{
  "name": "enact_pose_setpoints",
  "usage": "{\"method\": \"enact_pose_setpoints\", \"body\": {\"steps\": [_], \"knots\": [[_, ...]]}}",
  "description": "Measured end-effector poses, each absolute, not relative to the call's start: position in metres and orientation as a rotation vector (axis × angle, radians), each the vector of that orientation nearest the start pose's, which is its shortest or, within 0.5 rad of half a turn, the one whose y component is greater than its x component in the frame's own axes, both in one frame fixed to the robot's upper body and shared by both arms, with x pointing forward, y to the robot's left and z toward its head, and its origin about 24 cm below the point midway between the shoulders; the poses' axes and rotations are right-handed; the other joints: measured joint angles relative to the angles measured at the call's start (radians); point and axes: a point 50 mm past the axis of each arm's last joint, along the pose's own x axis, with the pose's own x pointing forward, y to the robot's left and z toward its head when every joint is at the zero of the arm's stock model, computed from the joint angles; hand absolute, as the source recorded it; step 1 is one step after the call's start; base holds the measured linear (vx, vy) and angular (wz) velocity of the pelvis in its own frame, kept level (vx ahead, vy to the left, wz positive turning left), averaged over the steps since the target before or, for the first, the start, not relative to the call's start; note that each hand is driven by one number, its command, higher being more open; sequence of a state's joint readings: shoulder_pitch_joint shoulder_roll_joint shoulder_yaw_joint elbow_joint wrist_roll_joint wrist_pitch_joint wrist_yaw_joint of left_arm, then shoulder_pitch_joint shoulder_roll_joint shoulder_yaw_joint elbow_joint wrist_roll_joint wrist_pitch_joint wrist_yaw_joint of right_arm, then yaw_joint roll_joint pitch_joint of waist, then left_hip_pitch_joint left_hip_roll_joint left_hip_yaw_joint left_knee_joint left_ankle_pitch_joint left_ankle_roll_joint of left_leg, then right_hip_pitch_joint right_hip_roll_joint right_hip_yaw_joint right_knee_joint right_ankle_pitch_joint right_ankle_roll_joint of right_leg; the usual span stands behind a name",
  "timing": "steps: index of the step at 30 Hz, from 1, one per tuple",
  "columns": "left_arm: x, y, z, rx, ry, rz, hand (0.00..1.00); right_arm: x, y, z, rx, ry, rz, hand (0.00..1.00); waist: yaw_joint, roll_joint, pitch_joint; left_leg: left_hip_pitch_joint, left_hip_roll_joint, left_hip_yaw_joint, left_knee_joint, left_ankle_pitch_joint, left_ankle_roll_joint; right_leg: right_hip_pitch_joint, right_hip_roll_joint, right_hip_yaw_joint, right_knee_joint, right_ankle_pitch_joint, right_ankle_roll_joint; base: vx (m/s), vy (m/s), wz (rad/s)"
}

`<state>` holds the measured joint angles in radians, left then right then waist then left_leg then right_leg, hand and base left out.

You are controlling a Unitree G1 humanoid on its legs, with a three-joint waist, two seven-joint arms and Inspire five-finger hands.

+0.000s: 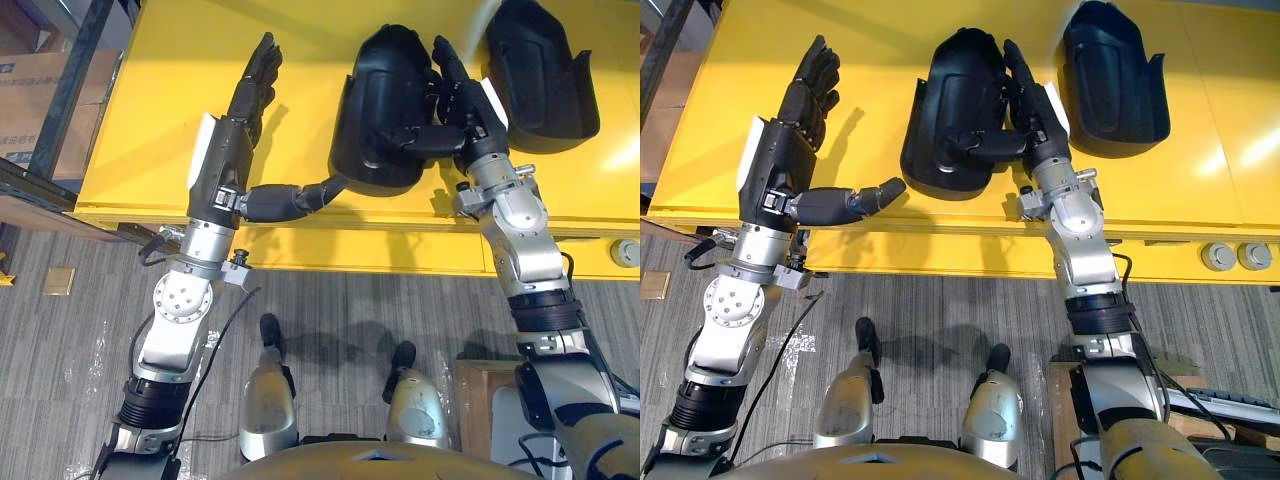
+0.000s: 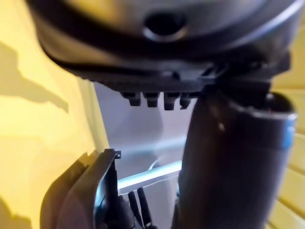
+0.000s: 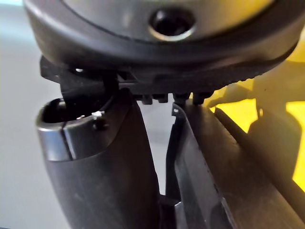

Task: Walk over and take three plastic housings, then place them on the shelf

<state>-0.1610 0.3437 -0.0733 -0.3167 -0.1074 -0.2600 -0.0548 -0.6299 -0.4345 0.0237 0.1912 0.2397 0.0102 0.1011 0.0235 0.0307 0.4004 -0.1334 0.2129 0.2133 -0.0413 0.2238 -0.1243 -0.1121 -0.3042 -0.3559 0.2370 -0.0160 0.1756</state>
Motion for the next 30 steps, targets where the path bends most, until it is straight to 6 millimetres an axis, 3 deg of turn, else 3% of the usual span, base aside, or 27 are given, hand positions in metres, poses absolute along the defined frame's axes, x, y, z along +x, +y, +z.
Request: {"method": "enact_pose_setpoints", "body": {"steps": [9, 15, 20, 23, 26, 27, 30], "knots": [[0.249, 0.151, 0.176, 0.228, -0.701, -0.278, 1.0, 0.358, -0.185, 0.21, -0.251, -0.405, 0.182, 1.0, 0.004, 0.012, 0.008, -0.001, -0.009, -0.015, 0.0, 0.008, 0.01, -0.001, -0.012, -0.008, 0.027, -0.013, 0.003, -0.02, -0.02, 0.05], [0.248, 0.15, 0.175, 0.236, -0.697, -0.303, 1.0, 0.363, -0.19, 0.227, -0.317, -0.442, 0.152, 1.0, 0.006, 0.021, 0.013, -0.003, -0.011, -0.026, 0.0, 0.011, 0.012, 0.007, -0.014, -0.018, 0.028, -0.014, 0.003, -0.01, -0.019, 0.06], [0.248, 0.141, 0.169, 0.309, -0.683, -0.318, 1.0, 0.352, -0.195, 0.25, -0.463, -0.651, 0.065, 1.0, 0.011, 0.034, 0.018, 0.002, -0.012, -0.028, -0.003, 0.015, 0.013, 0.01, -0.015, -0.019, 0.033, -0.014, 0.001, 0.0, -0.006, 0.02], [0.248, 0.141, 0.163, 0.348, -0.661, -0.308, 1.0, 0.332, -0.194, 0.279, -0.53, -0.867, 0.019, 1.0, 0.003, 0.036, 0.017, 0.015, -0.012, -0.025, -0.019, 0.023, 0.011, 0.01, -0.014, -0.016, 0.035, -0.014, 0.0, 0.0, -0.007, -0.03], [0.251, 0.148, 0.154, 0.381, -0.615, -0.285, 1.0, 0.3, -0.185, 0.307, -0.506, -1.124, -0.003, 1.0, -0.005, 0.038, 0.016, 0.042, -0.012, -0.005, -0.036, 0.025, 0.009, 0.011, -0.014, 0.004, 0.039, -0.015, 0.0, 0.0, -0.021, -0.17], [0.25, 0.151, 0.151, 0.403, -0.6, -0.283, 1.0, 0.282, -0.184, 0.316, -0.483, -1.236, -0.012, 1.0, -0.016, 0.04, 0.015, 0.045, -0.013, -0.001, -0.037, 0.025, 0.009, 0.011, -0.014, 0.007, 0.039, -0.016, 0.0, 0.0, -0.018, -0.07], [0.249, 0.154, 0.145, 0.456, -0.561, -0.288, 1.0, 0.257, -0.188, 0.313, -0.461, -1.326, -0.035, 1.0, -0.027, 0.042, 0.013, 0.06, -0.013, 0.013, -0.04, 0.024, 0.009, 0.013, -0.014, 0.02, 0.039, -0.018, 0.002, -0.01, -0.015, -0.11]]}}
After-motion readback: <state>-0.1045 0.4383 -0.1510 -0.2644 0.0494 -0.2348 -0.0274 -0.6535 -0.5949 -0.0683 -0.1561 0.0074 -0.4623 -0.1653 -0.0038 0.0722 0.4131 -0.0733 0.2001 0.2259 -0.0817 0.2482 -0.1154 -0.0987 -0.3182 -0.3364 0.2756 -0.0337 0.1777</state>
